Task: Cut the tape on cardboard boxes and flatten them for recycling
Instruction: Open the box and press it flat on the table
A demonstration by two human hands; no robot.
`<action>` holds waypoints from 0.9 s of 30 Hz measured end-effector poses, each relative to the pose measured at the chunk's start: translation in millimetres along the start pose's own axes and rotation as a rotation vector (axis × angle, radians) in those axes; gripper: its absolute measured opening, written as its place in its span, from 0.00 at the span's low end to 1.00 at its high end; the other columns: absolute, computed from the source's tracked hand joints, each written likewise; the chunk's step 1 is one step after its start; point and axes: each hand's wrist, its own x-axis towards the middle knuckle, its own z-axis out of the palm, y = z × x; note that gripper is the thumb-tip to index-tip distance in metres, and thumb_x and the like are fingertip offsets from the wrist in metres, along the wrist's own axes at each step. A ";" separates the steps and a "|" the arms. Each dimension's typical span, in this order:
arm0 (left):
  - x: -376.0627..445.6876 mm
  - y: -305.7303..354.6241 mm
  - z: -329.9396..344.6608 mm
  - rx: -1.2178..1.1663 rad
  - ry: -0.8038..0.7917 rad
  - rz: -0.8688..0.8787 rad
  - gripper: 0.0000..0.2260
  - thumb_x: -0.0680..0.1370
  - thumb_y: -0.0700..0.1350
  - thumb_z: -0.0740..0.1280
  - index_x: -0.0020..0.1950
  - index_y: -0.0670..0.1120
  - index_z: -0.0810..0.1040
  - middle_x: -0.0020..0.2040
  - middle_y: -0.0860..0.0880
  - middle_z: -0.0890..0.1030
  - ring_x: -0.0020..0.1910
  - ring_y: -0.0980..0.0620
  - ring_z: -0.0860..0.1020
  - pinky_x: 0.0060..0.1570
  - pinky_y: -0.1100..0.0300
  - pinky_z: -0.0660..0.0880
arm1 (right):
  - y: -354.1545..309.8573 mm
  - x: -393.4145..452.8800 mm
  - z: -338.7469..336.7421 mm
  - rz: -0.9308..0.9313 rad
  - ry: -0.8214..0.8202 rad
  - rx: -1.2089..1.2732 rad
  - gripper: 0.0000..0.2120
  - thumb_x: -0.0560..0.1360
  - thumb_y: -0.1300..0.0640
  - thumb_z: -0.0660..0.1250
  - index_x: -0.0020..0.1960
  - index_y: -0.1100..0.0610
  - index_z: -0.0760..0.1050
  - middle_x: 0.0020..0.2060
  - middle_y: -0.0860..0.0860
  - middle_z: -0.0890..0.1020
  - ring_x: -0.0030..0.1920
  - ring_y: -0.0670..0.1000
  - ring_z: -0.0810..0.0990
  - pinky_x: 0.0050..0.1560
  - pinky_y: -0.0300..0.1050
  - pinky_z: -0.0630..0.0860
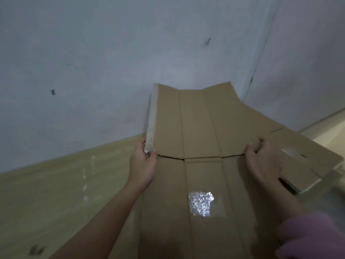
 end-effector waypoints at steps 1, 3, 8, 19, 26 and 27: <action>6.9 4.3 21.2 -0.011 -0.004 0.003 0.14 0.78 0.35 0.63 0.63 0.45 0.71 0.48 0.55 0.79 0.43 0.65 0.77 0.43 0.72 0.71 | 7.5 21.7 -1.9 -0.005 0.001 -0.011 0.22 0.79 0.51 0.60 0.70 0.60 0.66 0.62 0.63 0.75 0.62 0.64 0.72 0.60 0.53 0.67; 19.3 11.4 65.7 -0.018 -0.001 0.005 0.14 0.78 0.35 0.63 0.61 0.47 0.71 0.45 0.60 0.77 0.41 0.69 0.74 0.39 0.78 0.68 | 23.7 67.0 -5.0 -0.018 -0.002 -0.020 0.23 0.78 0.51 0.60 0.71 0.59 0.66 0.63 0.63 0.74 0.63 0.64 0.72 0.60 0.53 0.67; 40.4 23.0 178.3 0.006 0.034 -0.056 0.15 0.78 0.37 0.62 0.65 0.44 0.71 0.55 0.53 0.79 0.52 0.59 0.78 0.55 0.61 0.72 | 67.9 180.3 -11.8 -0.048 -0.032 -0.047 0.22 0.78 0.52 0.61 0.69 0.59 0.67 0.59 0.63 0.76 0.59 0.65 0.74 0.57 0.54 0.69; 63.9 28.0 367.2 -0.008 0.096 -0.230 0.18 0.77 0.34 0.61 0.66 0.47 0.67 0.50 0.53 0.77 0.47 0.52 0.76 0.47 0.56 0.72 | 154.6 380.8 0.4 -0.205 -0.215 -0.190 0.19 0.77 0.52 0.61 0.66 0.59 0.68 0.57 0.63 0.77 0.57 0.63 0.75 0.56 0.53 0.71; 84.1 10.0 395.9 0.247 0.013 -0.382 0.16 0.72 0.39 0.69 0.57 0.46 0.70 0.50 0.49 0.72 0.47 0.51 0.75 0.50 0.58 0.75 | 204.3 414.1 45.4 -0.219 -0.402 -0.342 0.17 0.77 0.51 0.61 0.58 0.63 0.70 0.56 0.65 0.75 0.56 0.64 0.73 0.56 0.55 0.71; 84.8 6.0 395.6 0.298 0.020 -0.407 0.16 0.72 0.41 0.70 0.58 0.45 0.70 0.54 0.48 0.69 0.50 0.49 0.74 0.56 0.56 0.73 | 207.1 411.4 52.9 -0.210 -0.424 -0.345 0.19 0.77 0.49 0.61 0.60 0.62 0.68 0.59 0.64 0.72 0.59 0.64 0.71 0.59 0.57 0.70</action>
